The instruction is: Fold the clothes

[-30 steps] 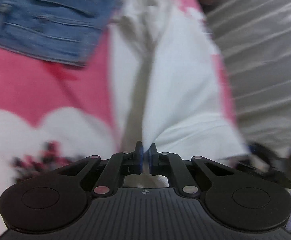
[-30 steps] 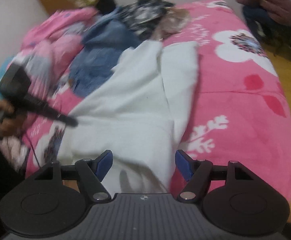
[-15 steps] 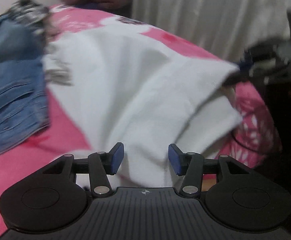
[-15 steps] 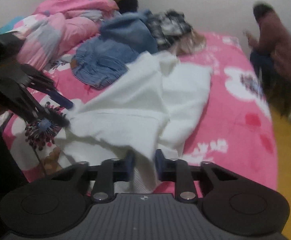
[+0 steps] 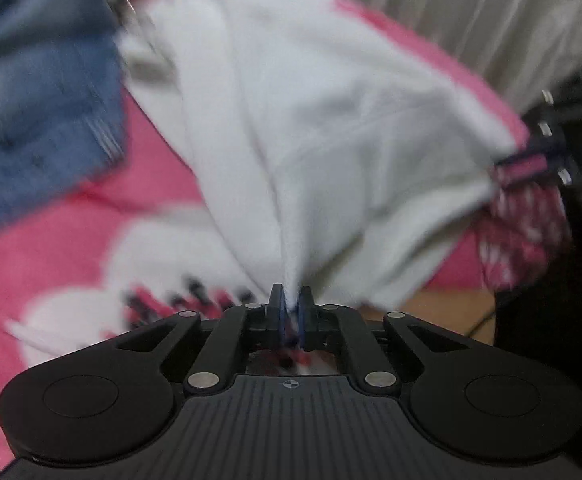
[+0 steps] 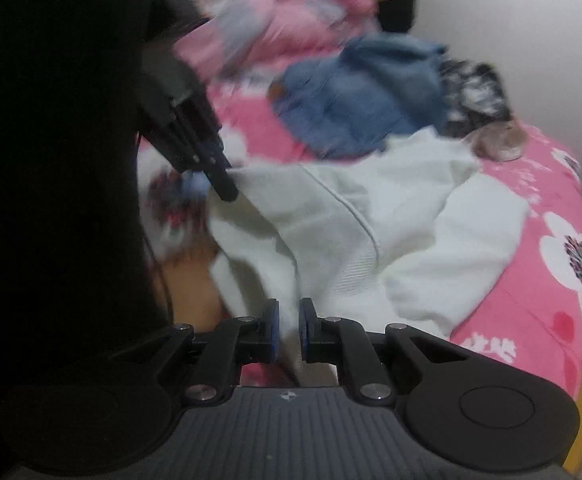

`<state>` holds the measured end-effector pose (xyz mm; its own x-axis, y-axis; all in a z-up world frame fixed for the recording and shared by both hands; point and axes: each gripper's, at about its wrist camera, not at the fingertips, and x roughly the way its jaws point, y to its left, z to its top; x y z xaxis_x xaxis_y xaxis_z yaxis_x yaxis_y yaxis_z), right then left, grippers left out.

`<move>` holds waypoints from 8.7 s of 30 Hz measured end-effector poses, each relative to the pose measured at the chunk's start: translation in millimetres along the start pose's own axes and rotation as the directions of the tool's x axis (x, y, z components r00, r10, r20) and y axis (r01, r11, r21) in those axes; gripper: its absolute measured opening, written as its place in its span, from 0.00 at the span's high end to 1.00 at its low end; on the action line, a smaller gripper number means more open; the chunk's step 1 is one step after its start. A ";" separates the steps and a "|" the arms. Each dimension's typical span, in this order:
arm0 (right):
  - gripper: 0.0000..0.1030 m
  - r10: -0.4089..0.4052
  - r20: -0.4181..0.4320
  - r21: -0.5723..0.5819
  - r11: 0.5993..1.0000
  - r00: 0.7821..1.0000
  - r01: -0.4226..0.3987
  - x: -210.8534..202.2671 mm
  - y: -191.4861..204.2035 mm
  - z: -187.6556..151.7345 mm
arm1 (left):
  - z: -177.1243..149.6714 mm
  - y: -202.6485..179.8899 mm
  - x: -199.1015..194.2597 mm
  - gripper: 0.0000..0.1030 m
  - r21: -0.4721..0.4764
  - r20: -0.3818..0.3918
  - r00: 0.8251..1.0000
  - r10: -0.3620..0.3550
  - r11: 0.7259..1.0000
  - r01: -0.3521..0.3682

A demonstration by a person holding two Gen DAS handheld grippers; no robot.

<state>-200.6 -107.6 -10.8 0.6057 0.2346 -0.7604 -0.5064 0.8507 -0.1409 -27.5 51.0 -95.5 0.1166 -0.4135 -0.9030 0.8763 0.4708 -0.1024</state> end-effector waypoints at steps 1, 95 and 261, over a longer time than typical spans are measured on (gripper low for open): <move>0.89 -0.017 -0.031 -0.023 1.000 0.999 0.016 6.4 0.6 -2.5 | -2.3 -1.2 3.9 0.93 -0.005 -0.021 1.000 -0.008 1.000 0.008; 0.57 0.027 0.162 0.239 0.969 0.986 -0.066 93.8 -124.0 85.8 | 169.0 177.0 99.0 0.96 -0.413 0.427 0.890 0.157 0.910 0.038; 0.43 -0.532 -0.171 0.015 0.840 0.829 0.542 42.1 1.3 -29.2 | 83.0 -28.2 47.1 0.76 0.238 0.028 0.882 -0.470 0.860 0.450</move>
<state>-193.7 -110.3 -61.5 0.6664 -0.3384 -0.6643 -0.0881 0.8491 -0.5209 -7.9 -46.5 -100.5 -0.2955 -0.6081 -0.7368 0.9179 0.0333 -0.3955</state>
